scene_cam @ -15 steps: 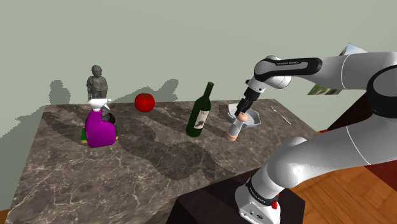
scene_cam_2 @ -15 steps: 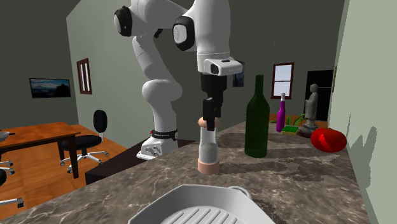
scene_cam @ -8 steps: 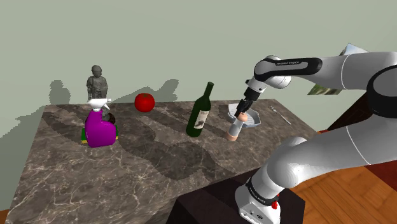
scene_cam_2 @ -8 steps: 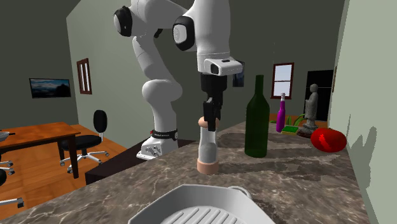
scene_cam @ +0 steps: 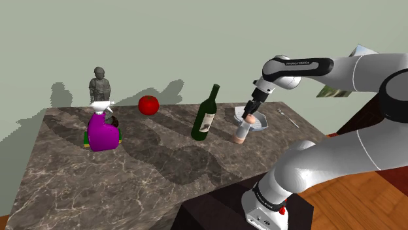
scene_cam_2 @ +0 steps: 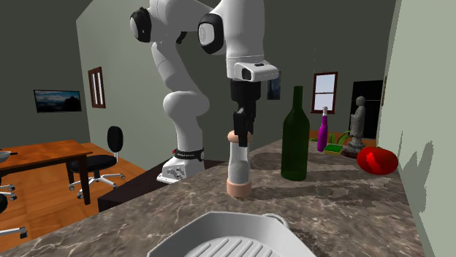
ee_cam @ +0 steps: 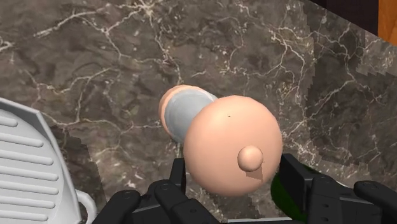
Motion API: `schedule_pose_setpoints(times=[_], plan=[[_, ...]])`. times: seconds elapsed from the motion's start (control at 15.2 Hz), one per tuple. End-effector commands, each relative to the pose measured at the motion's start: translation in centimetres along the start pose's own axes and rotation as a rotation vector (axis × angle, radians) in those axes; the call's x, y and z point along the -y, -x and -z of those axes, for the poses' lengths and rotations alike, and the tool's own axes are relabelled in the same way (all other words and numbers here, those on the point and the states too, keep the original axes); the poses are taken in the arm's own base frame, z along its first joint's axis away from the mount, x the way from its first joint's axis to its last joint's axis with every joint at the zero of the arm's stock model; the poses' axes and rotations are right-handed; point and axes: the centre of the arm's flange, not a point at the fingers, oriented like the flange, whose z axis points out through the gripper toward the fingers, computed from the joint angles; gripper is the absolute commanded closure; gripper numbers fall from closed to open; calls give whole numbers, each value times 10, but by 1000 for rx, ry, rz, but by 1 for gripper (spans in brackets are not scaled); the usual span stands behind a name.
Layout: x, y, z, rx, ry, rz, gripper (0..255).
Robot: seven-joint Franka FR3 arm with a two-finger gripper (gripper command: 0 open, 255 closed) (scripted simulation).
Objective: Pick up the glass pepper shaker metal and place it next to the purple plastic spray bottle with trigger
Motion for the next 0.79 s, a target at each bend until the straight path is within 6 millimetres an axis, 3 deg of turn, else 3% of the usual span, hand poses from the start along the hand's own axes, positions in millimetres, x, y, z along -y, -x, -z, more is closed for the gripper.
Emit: schedule_pose_setpoints(times=[0.0,0.73], plan=[[3,0,10,0,0,0,255],[18,2,66,0,0,0,255]])
